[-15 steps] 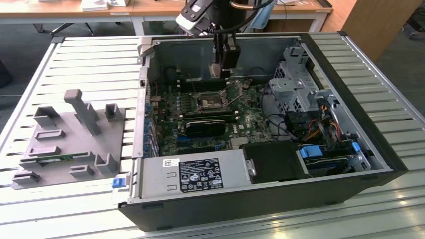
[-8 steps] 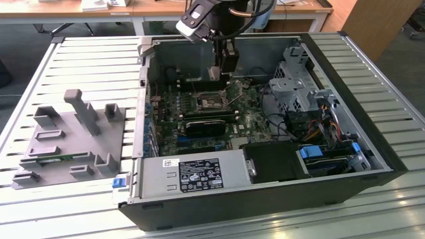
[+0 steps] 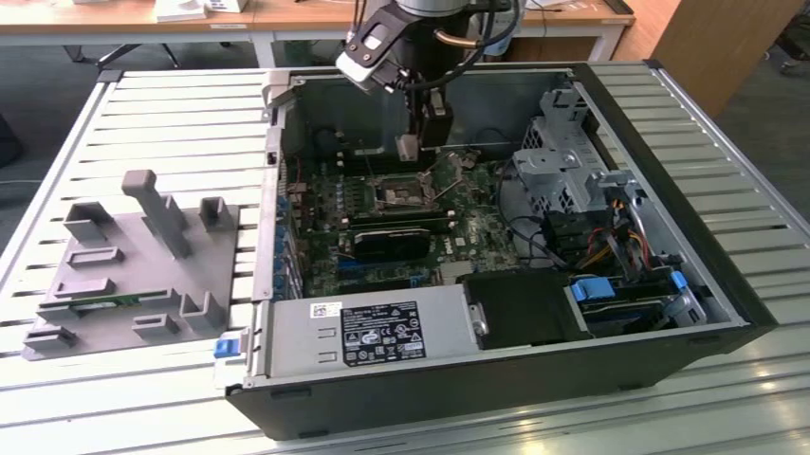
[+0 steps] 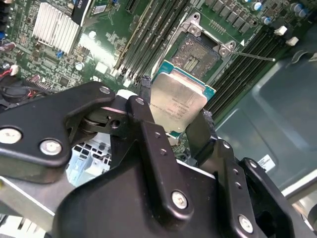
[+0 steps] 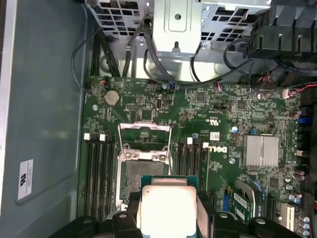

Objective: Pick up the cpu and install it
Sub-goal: 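Place the cpu into insertion slot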

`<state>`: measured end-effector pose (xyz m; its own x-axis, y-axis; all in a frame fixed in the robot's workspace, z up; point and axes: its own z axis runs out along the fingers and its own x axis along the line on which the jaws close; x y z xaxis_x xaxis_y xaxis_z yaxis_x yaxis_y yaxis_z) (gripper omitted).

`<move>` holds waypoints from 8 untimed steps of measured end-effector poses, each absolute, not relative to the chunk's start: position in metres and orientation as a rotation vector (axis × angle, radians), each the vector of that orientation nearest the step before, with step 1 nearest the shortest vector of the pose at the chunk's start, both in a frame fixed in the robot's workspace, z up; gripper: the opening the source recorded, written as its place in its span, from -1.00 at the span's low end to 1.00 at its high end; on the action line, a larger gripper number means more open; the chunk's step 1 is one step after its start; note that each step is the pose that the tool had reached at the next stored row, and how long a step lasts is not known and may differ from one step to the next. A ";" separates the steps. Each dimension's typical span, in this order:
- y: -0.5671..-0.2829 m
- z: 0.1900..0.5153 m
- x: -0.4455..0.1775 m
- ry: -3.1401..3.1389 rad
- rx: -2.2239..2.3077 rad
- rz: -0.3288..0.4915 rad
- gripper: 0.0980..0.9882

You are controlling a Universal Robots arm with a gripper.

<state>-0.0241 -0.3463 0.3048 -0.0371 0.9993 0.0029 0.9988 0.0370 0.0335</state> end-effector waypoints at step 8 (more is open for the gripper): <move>-0.346 0.296 -0.024 2.246 2.164 0.043 -0.02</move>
